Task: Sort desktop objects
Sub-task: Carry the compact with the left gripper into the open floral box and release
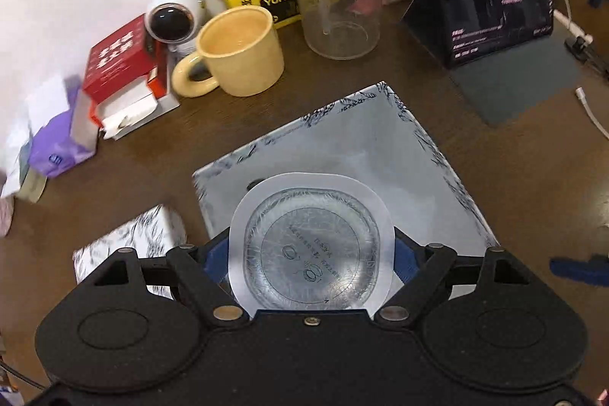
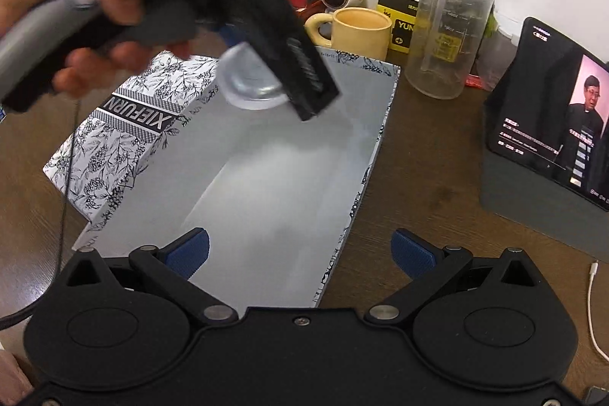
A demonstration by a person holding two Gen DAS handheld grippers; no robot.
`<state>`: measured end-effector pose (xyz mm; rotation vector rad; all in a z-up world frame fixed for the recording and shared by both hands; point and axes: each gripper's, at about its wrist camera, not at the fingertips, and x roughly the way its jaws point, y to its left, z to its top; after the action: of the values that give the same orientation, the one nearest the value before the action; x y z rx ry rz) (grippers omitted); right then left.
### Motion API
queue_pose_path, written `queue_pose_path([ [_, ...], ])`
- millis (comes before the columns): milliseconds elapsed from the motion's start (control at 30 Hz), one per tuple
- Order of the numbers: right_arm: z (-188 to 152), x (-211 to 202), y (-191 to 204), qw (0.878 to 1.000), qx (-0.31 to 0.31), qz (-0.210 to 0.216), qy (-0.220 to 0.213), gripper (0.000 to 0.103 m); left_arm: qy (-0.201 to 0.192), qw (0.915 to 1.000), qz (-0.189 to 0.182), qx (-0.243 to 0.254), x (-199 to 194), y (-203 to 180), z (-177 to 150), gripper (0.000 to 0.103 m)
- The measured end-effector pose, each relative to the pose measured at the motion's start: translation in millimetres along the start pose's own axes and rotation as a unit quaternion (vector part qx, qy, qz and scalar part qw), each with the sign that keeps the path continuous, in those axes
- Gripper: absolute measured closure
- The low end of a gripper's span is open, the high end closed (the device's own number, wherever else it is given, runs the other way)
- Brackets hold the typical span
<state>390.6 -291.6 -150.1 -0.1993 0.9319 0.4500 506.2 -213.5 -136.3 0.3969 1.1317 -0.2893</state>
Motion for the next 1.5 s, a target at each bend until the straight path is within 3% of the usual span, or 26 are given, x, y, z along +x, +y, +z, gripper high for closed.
queue_pose_path([
  [100, -1, 7, -1, 1.0, -0.005, 0.002, 0.004, 0.0, 0.012, 0.9998, 0.015, 0.009, 14, -4, 5, 0.023],
  [500, -8, 26, -6, 0.999, -0.002, 0.025, 0.02, 0.0, 0.04, 0.999, 0.007, -0.016, 63, -11, 18, 0.023],
  [900, -13, 36, -4, 0.999, -0.004, 0.039, 0.035, 0.0, 0.045, 0.9987, 0.008, -0.022, 92, -8, 14, 0.023],
  [1233, -13, 36, -5, 0.999, 0.0, 0.038, 0.037, 0.0, 0.03, 0.9993, -0.002, -0.022, 87, -5, 17, 0.021],
  [1300, -13, 33, -6, 0.999, 0.003, 0.03, 0.032, 0.0, 0.015, 0.9998, 0.004, -0.011, 77, -7, 17, 0.02],
  [1400, -13, 24, -8, 1.0, 0.011, 0.016, 0.022, 0.0, -0.014, 0.9994, 0.026, 0.016, 55, -10, 17, 0.008],
  [1500, -12, 14, -9, 1.0, 0.02, 0.002, 0.01, 0.0, -0.05, 0.9977, 0.033, 0.031, 25, -9, 13, 0.006],
])
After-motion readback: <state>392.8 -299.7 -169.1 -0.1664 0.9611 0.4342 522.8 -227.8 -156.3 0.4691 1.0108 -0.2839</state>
